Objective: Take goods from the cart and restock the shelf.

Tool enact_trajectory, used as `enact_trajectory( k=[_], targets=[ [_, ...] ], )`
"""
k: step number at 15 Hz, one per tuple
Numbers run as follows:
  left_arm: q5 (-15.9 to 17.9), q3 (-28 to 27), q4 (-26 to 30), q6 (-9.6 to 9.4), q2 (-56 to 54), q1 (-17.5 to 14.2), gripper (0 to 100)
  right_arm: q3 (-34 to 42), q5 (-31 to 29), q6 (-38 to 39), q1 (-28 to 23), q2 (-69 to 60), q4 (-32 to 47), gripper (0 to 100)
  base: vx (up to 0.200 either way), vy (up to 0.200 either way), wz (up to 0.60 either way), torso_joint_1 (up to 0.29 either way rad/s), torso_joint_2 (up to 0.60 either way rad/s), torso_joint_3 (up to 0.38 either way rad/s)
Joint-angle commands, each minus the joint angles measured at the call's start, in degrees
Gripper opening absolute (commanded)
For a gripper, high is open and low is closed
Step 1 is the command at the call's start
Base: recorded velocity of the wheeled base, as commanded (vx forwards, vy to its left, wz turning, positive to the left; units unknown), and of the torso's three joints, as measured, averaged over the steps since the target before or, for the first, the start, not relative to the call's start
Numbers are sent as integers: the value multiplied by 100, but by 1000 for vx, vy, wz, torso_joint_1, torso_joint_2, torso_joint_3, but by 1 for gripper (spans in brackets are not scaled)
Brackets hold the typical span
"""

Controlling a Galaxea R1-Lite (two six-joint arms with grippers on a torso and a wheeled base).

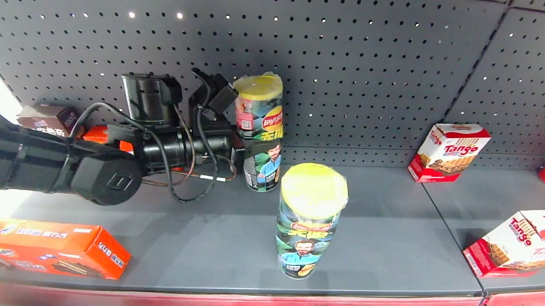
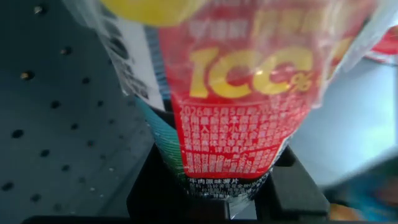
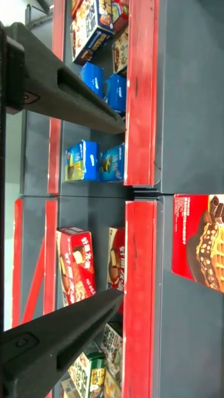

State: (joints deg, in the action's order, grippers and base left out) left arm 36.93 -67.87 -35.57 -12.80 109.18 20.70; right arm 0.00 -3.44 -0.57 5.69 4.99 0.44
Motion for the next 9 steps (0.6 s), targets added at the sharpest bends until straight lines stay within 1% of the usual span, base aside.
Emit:
enact_trajectory(
  k=[1, 5, 8, 9],
  targets=[
    [8, -368, -2, -65, 552, -48, 0, 0, 1, -4, 2, 29, 0, 100, 0, 0, 0, 0, 0, 0],
    [342, -693, 6, -56, 807, -48, 0, 0, 1, -4, 2, 29, 0, 100, 0, 0, 0, 0, 0, 0],
    [342, -755, 6, -65, 930, -48, 0, 0, 1, -4, 2, 29, 0, 100, 0, 0, 0, 0, 0, 0],
    [359, -746, 6, -100, 965, -40, 0, 0, 1, -4, 2, 29, 0, 100, 0, 0, 0, 0, 0, 0]
  ],
)
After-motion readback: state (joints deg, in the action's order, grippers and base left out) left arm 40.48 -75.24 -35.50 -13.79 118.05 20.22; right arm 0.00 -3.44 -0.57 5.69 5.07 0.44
